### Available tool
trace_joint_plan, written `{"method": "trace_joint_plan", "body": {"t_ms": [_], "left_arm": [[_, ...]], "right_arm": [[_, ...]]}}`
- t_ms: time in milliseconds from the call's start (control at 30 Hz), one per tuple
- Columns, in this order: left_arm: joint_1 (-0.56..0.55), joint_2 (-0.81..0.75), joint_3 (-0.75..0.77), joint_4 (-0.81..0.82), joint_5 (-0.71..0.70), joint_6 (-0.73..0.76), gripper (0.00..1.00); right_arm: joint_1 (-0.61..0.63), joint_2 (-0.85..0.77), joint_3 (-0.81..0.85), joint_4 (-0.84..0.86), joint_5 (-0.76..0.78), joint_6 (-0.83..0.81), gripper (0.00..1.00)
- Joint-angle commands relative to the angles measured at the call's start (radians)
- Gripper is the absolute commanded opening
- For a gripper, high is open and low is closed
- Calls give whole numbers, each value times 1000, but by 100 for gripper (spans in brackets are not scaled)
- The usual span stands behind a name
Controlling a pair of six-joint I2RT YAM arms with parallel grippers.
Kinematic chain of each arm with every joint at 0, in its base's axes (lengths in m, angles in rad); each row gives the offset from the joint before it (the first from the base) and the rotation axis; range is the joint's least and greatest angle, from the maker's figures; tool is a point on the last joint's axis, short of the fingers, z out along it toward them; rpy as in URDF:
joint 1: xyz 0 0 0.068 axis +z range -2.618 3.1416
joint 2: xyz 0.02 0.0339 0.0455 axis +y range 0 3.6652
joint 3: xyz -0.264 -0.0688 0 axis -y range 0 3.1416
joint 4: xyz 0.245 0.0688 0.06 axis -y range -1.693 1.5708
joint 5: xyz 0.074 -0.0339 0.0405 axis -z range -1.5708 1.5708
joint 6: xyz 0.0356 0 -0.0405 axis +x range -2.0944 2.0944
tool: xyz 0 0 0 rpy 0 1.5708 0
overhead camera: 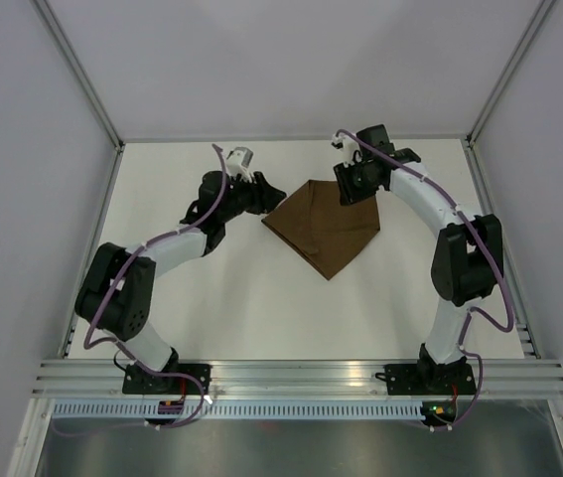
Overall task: Fold the napkin, place the utensils inside, and roll it up
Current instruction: Fold the napkin at the center of the board, then roll the napkin at the center of the board.
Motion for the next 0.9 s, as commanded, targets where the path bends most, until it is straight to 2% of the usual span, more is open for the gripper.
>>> {"method": "trace_joint_plan", "body": {"t_ms": [0, 133, 300, 533, 867], "left_arm": [[59, -123, 17, -139, -303, -142, 51], [82, -216, 59, -314, -473, -184, 51], [94, -302, 117, -458, -520, -156, 54], [107, -322, 183, -506, -497, -133, 54], [116, -282, 191, -485, -448, -142, 54]], "right_arm": [[74, -30, -23, 35, 90, -20, 42], [205, -11, -50, 80, 167, -30, 42], [326, 29, -79, 138, 288, -36, 42], [439, 84, -87, 172, 352, -22, 43], [480, 165, -115, 225, 427, -22, 44]]}}
